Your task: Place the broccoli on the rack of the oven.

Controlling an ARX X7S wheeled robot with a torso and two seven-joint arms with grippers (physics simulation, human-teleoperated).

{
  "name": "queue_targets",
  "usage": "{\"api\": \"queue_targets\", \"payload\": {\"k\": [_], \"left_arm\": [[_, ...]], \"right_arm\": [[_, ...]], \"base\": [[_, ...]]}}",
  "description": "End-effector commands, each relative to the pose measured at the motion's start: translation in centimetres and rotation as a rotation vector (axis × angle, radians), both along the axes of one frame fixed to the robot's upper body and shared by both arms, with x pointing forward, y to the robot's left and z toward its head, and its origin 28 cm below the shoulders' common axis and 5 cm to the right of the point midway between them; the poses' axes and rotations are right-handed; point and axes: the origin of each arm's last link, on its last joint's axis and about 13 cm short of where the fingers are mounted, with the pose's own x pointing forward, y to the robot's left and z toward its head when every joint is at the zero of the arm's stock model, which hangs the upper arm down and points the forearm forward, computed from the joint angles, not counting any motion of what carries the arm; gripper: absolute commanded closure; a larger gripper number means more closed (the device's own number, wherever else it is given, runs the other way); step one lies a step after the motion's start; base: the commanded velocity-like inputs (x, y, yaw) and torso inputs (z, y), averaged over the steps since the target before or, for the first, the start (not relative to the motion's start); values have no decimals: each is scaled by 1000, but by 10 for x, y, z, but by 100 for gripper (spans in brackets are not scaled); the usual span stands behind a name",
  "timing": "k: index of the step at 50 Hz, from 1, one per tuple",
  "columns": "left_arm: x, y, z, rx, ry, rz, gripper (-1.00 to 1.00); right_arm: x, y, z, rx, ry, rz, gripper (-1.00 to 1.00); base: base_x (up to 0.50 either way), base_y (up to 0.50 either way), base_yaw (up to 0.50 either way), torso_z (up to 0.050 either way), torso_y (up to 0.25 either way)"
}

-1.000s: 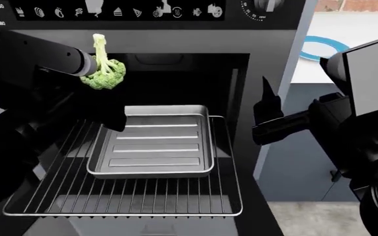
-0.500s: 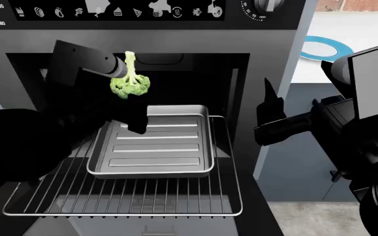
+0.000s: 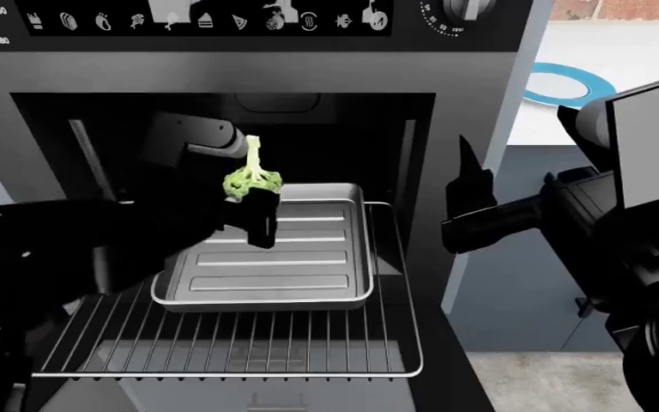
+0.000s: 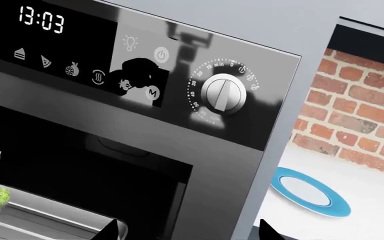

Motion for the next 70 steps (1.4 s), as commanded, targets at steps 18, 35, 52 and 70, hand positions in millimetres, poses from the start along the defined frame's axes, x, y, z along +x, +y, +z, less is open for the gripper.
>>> {"api": "queue_targets", "payload": {"k": [18,35,52,70], "left_arm": [[21,-2,-38,6,141,16,100],[20,-1,-39,25,128,25,-100],[-1,0,-9,6,-3,8,-100],[-88,4,33,-40,-338,-36,-100]], "right_arm": [[1,-1,-3,18,2,1,-100],[0,0,-2,10,-2,3,-100],[3,0,-5,15,5,1,-100],[-20,-4,10,35,-117,13,-100]], "base": [[0,0,0,0,0],[0,0,0,0,1],[0,0,0,0,0],[0,0,0,0,0]]}}
